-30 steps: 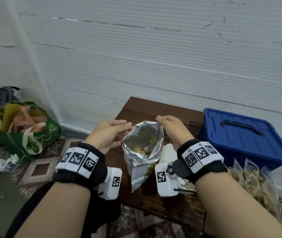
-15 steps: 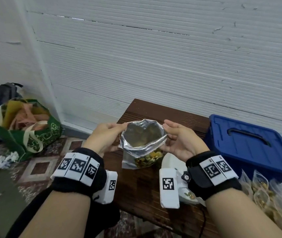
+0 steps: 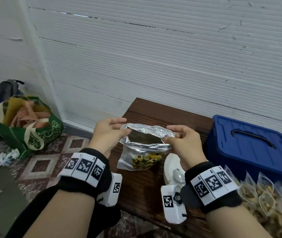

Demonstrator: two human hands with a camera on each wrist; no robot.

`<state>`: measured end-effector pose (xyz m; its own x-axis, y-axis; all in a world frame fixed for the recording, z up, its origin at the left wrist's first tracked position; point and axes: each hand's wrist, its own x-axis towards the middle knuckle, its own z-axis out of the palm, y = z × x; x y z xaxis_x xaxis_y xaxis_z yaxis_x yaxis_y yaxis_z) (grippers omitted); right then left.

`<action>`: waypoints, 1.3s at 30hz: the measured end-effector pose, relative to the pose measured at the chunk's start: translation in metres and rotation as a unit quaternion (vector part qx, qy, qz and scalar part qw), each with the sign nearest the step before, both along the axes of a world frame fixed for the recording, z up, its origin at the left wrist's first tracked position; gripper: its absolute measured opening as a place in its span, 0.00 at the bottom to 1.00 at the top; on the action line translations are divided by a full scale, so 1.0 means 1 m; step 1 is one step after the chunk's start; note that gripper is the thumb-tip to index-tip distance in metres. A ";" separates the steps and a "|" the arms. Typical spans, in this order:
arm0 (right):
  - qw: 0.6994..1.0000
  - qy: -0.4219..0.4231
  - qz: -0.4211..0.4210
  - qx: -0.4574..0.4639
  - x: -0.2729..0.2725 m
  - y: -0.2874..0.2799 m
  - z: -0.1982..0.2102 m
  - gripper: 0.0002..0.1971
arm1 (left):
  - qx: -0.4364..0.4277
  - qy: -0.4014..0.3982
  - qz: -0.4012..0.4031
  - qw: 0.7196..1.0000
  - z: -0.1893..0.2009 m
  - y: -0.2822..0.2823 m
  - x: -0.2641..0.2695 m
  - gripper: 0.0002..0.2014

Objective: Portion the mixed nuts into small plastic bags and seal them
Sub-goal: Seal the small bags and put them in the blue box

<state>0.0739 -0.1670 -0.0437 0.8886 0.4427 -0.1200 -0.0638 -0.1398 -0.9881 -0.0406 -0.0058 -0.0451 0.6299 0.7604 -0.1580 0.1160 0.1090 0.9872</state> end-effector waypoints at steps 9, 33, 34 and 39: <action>0.992 0.075 0.103 0.004 0.004 -0.004 0.012 0.08 | -0.038 -0.009 -0.034 0.999 0.002 0.004 -0.003 0.13; 0.989 0.113 0.032 0.094 0.006 -0.002 0.006 0.10 | -0.044 -0.033 0.019 0.998 -0.004 0.006 0.000 0.19; 0.992 0.095 0.021 0.079 0.005 0.000 0.006 0.10 | -0.028 -0.031 0.033 0.999 -0.005 0.006 0.001 0.19; 0.999 -0.040 -0.034 -0.006 0.003 0.009 0.008 0.09 | 0.077 -0.004 0.088 0.993 -0.007 0.007 0.004 0.22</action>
